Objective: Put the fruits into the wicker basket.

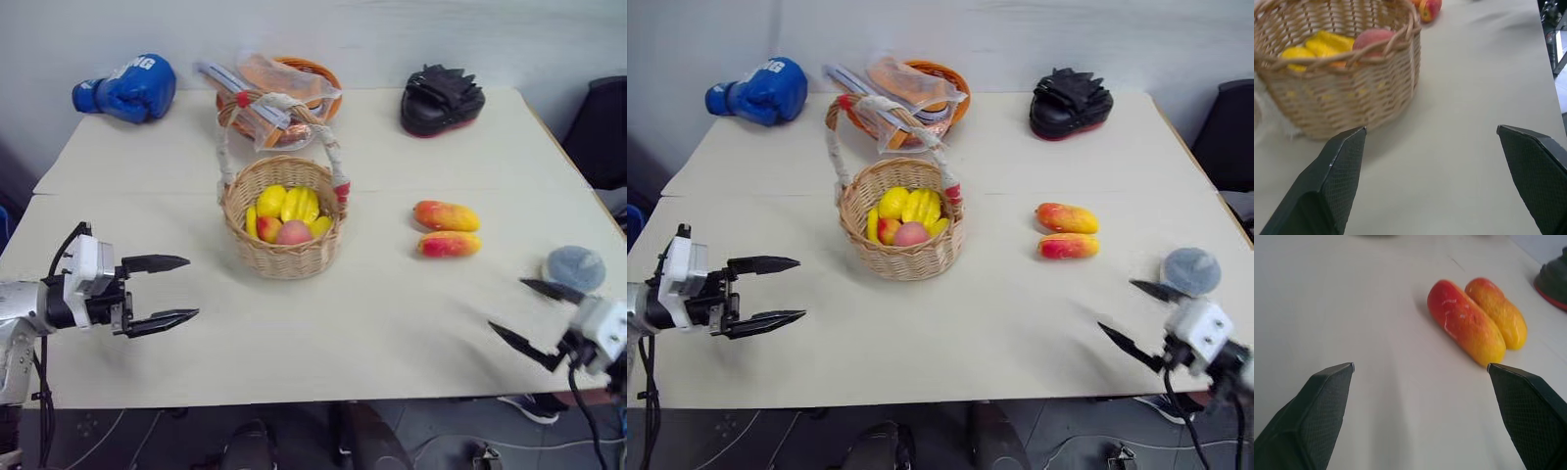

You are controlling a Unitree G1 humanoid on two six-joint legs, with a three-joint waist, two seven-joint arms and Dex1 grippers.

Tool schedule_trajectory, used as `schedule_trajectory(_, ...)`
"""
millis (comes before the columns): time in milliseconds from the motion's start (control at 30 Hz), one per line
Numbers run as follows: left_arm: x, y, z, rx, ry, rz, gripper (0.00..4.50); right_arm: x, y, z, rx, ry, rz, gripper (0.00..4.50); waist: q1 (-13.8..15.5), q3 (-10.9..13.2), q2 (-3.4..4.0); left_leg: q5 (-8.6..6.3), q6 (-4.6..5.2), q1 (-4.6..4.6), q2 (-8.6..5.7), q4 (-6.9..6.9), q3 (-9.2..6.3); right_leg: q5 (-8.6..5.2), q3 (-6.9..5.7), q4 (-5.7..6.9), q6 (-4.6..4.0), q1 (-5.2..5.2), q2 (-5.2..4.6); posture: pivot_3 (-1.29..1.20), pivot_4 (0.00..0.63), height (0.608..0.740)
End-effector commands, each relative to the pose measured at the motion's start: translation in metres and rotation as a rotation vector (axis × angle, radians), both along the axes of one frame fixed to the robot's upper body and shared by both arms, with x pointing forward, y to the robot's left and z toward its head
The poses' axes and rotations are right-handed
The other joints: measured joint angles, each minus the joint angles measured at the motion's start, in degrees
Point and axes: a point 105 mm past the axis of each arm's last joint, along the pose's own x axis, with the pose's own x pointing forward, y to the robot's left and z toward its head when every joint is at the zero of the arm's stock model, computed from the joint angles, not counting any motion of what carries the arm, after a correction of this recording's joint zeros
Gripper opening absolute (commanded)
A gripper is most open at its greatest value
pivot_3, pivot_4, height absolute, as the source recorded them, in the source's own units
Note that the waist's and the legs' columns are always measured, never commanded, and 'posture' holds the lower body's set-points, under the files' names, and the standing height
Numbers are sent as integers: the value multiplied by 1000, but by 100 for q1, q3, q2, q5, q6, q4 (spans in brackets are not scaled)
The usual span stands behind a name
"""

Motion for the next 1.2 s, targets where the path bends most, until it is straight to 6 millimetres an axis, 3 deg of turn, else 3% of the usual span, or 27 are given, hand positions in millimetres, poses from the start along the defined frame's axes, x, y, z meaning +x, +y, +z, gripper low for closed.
schedule_trajectory(33, 1, -15, 12, -54, -47, -12, 4488, 30, 5, 21, -91, 33, 11, 4500, -37, 1, 1, 1, -1, 0, 1, 0, -3, 1, -1, 1, 1, -1, 3, 0, 150, 740)
schedule_trajectory(200, 4, -34, 18, -102, -56, -55, 4488, 69, 6, 21, -177, 162, 23, 4500, -10, 2, 1, 8, -16, -10, 10, -4, -17, -8, -10, -5, -9, -8, 15, 0, 150, 740)
schedule_trajectory(400, 6, -51, 27, -133, -75, -97, 4488, 94, 0, -7, -225, 356, 8, 4500, 4, 3, 4, 6, -5, -32, 1, 7, 4, -11, 0, -7, 1, -30, 4, 0, 150, 740)
schedule_trajectory(567, 2, -60, 28, -141, -81, -110, 4488, 104, 2, -18, -299, 348, 40, 4500, -34, 3, 4, 9, -10, -26, 4, 13, 2, -10, -1, 2, 1, -28, 7, 0, 150, 740)
schedule_trajectory(733, 2, -64, 29, -158, -80, -109, 4488, 117, 8, -13, -298, 298, 51, 4500, -45, 3, 4, 13, -9, -16, 2, 21, 2, -8, 1, 9, 4, -16, 6, 0, 150, 740)
schedule_trajectory(933, 7, -63, 30, -167, -85, -104, 4488, 121, 22, -21, -279, 338, 120, 4500, -60, 3, 4, 14, -11, -15, 5, 19, 1, -8, 0, 10, 4, -16, 8, 0, 150, 740)
schedule_trajectory(1033, 8, -64, 30, -168, -89, -101, 4500, 119, 26, -27, -262, 374, 141, 3884, -71, 3, 5, 14, -12, -13, 7, 19, 1, -8, 0, 11, 4, -15, 10, 0, 150, 740)
schedule_trajectory(1200, 9, -63, 30, -167, -93, -93, 4500, 118, 25, -28, -254, 365, 147, 2290, -69, 3, 4, 14, -13, -12, 8, 18, 1, -8, 0, 11, 4, -14, 10, 0, 150, 740)
